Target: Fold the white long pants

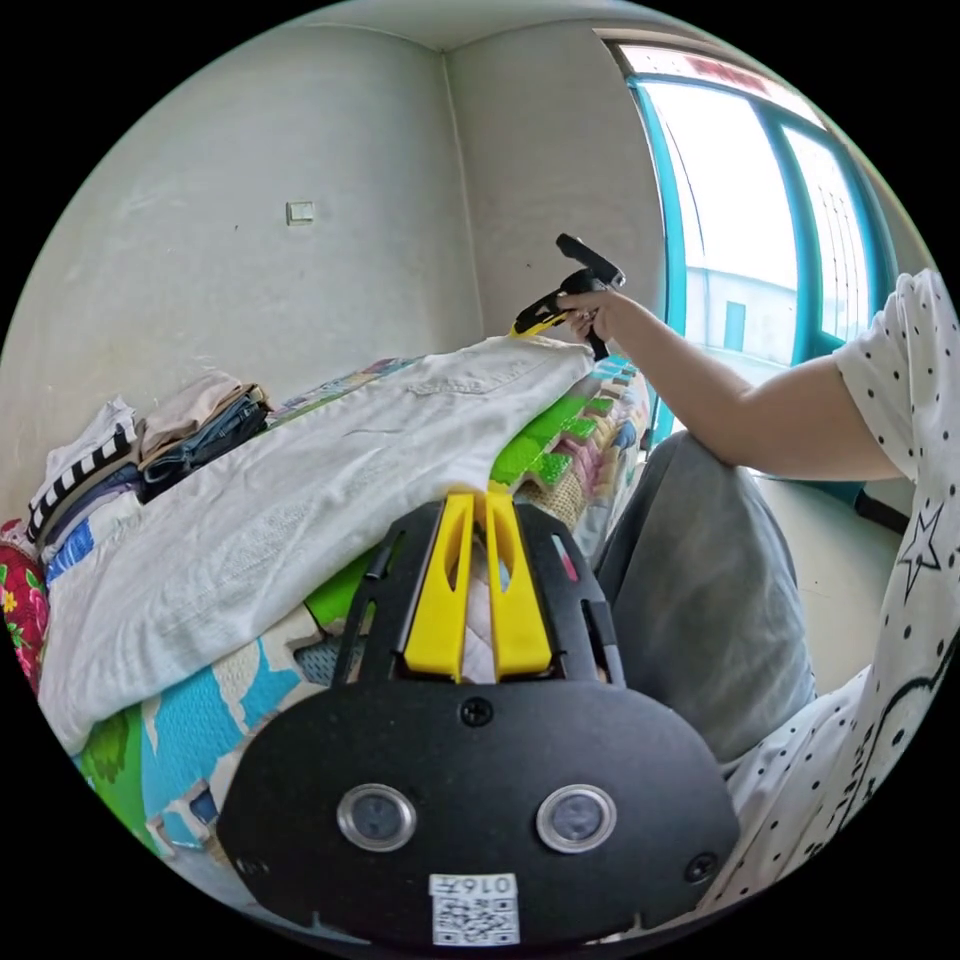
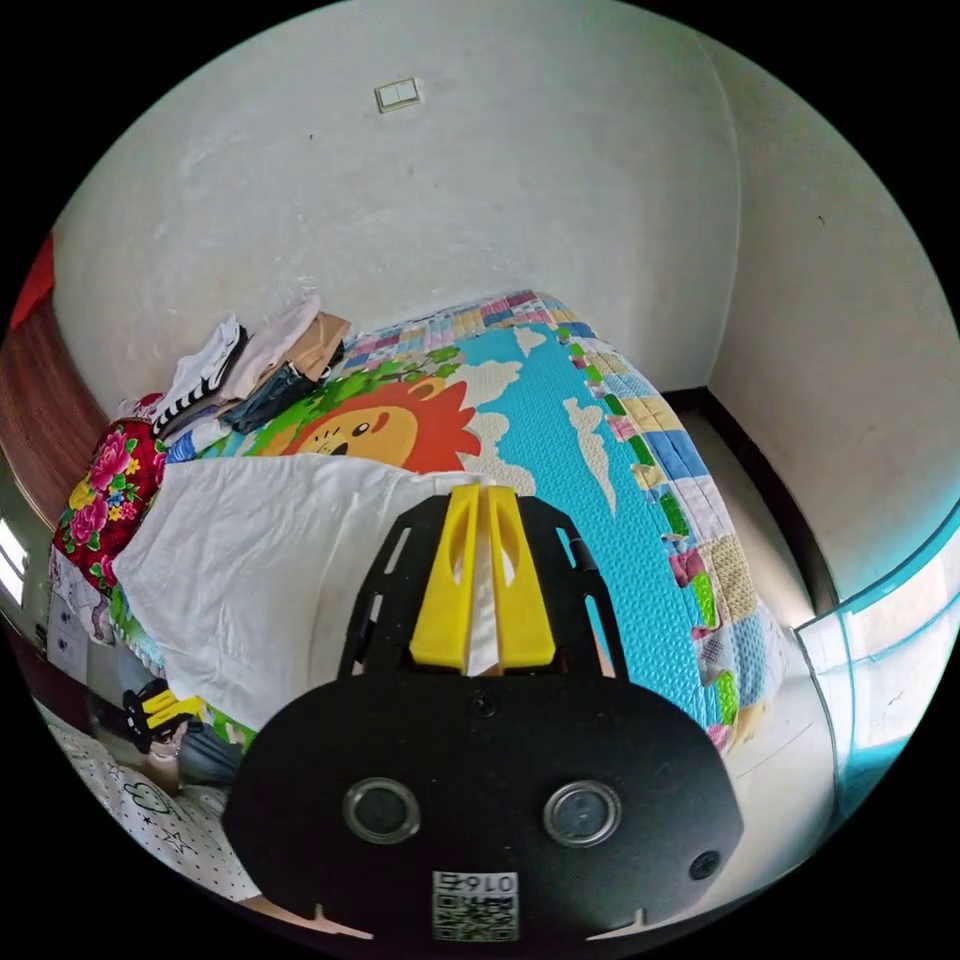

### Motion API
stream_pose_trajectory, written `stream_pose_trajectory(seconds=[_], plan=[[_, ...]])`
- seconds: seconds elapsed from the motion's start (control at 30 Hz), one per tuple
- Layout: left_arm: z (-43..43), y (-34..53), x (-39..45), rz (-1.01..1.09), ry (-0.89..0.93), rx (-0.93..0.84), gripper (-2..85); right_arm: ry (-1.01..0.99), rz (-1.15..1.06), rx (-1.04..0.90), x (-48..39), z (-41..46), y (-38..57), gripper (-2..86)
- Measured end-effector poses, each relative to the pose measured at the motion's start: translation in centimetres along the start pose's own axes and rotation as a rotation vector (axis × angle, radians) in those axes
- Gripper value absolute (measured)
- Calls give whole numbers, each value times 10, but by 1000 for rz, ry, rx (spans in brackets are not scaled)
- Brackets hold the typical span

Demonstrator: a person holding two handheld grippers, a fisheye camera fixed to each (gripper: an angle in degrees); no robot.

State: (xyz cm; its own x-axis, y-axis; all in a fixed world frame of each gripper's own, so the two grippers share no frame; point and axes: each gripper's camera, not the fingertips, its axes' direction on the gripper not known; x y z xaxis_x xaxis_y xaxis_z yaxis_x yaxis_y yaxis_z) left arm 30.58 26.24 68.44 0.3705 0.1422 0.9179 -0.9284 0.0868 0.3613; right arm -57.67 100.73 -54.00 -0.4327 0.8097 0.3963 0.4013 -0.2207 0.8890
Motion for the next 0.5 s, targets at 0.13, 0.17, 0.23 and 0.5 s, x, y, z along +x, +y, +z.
stream_pose_trajectory(seconds=[0.13,0.17,0.23,0.5], plan=[[-19,-11,1,85,-68,5,-8,81,12,-47,-19,12,-29,5],[-22,-14,0,116,-93,-8,-8,106,9,-75,-26,15,-38,5],[-27,-16,-4,151,-130,-17,-8,138,-6,-92,-40,14,-51,6],[-131,-21,-116,-33,-165,48,-6,51,57,-54,-73,-38,-84,24]])
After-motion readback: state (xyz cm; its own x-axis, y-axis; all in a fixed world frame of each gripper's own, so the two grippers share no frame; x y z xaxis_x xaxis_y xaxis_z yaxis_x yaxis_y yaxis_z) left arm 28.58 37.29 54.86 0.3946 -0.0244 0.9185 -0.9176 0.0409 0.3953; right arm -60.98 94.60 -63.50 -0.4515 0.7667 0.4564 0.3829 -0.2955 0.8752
